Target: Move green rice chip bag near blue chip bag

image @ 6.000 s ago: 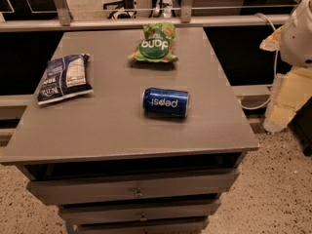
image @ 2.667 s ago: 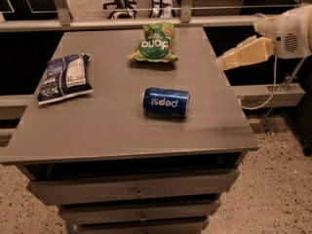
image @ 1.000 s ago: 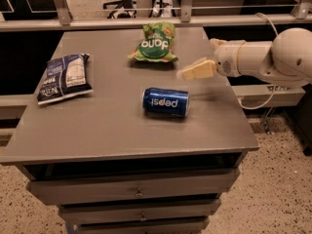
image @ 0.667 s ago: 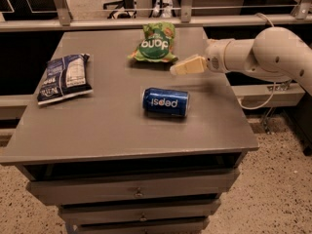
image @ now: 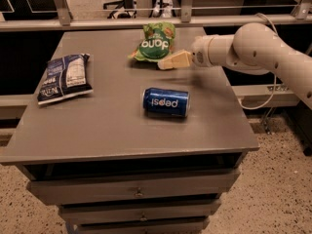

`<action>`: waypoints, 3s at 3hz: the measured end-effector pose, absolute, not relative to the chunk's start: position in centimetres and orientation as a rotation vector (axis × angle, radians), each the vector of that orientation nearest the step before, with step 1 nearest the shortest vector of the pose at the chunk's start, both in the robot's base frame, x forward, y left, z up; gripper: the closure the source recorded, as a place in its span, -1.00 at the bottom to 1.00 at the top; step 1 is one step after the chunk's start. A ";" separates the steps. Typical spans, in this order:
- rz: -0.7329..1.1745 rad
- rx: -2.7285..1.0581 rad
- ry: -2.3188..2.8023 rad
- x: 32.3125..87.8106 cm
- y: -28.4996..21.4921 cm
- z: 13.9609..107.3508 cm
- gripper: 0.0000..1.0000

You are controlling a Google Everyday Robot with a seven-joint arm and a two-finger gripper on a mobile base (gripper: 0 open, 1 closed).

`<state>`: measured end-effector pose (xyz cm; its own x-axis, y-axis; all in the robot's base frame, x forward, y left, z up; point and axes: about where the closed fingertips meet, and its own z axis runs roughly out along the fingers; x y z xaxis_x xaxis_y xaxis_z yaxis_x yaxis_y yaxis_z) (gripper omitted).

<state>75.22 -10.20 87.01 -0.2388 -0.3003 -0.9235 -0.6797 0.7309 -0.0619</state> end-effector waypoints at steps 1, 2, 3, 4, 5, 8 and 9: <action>0.455 -0.803 1.821 76.2 -8.2 86.9 -1.00; 0.465 -0.830 1.811 77.4 -6.7 86.7 -1.00; 0.467 -0.849 1.807 78.5 -5.8 86.3 -1.00; 0.483 -0.863 1.808 79.4 -5.1 85.5 -0.53; 0.490 -0.872 1.813 79.6 -4.8 85.1 -0.08; 0.551 -0.937 1.755 78.2 -4.1 87.5 1.00; 0.654 -1.009 1.704 76.0 -1.6 90.4 1.00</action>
Offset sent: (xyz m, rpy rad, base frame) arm 0.0378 0.0470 -0.0032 -0.0138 -0.0111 0.0863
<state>76.01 -1.61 90.35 -0.1429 -0.3170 -0.9376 -0.8630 0.5038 -0.0388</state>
